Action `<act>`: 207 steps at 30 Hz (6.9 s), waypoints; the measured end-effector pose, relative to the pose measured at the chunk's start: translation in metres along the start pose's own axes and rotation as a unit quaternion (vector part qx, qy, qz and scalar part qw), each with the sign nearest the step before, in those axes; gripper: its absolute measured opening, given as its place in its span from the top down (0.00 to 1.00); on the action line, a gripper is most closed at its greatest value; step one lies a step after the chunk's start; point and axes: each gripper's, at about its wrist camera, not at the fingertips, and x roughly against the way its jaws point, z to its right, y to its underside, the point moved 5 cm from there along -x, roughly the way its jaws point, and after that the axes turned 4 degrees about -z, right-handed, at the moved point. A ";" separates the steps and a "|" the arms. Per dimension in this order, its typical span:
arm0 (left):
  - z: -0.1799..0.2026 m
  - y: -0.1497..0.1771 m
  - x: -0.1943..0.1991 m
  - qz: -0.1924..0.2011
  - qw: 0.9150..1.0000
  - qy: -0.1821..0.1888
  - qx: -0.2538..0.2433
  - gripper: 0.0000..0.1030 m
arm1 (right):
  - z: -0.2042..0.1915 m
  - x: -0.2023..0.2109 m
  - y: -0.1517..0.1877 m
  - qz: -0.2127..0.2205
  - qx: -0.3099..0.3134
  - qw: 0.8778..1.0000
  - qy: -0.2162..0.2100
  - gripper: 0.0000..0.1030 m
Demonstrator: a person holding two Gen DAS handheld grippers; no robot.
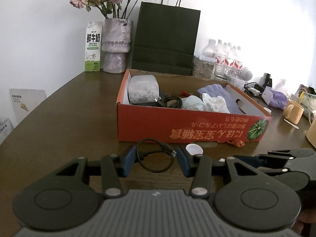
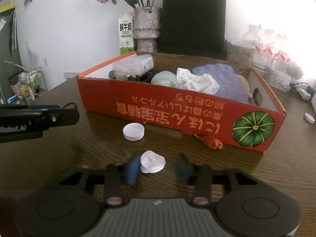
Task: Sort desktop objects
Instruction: 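Carry the black cable over the box while the right tool grasps the white object, then open both tools to drop the cable and white round object into the box, then withdraw the left tool from the box toward the white bottle cap, then grasp the white bottle cap with the left tool, then lift and carry the white bottle cap over the orange box with the left tool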
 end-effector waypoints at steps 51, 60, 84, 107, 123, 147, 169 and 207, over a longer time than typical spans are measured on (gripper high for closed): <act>0.050 -0.096 -0.096 0.060 0.997 -0.001 -0.037 0.60 | 0.086 -0.016 -0.095 0.119 -0.043 0.991 0.032 0.75; 0.056 -0.080 -0.109 0.063 0.994 -0.034 -0.079 0.54 | 0.088 -0.027 -0.087 0.113 -0.050 0.992 0.038 0.74; 0.048 -0.089 -0.077 0.125 0.988 -0.071 -0.055 0.00 | 0.090 -0.005 -0.090 0.142 -0.053 0.987 0.052 0.00; 0.053 -0.076 -0.022 0.118 0.988 -0.091 -0.053 0.00 | 0.079 0.049 -0.072 0.143 -0.039 0.988 0.049 0.00; 0.055 -0.034 -0.008 0.070 0.993 -0.086 -0.048 0.00 | 0.095 0.070 -0.023 0.108 -0.045 0.992 0.055 0.00; 0.067 0.002 -0.072 -0.059 0.994 -0.073 -0.052 0.02 | 0.112 0.035 0.015 0.045 -0.069 0.995 0.057 0.00; 0.071 -0.003 -0.081 -0.061 0.997 -0.038 -0.035 0.72 | 0.115 0.024 0.017 0.040 -0.082 0.994 0.057 0.00; -0.002 -0.019 -0.057 -0.010 1.000 0.008 -0.006 0.72 | 0.053 -0.021 -0.014 0.004 -0.078 0.994 0.071 0.23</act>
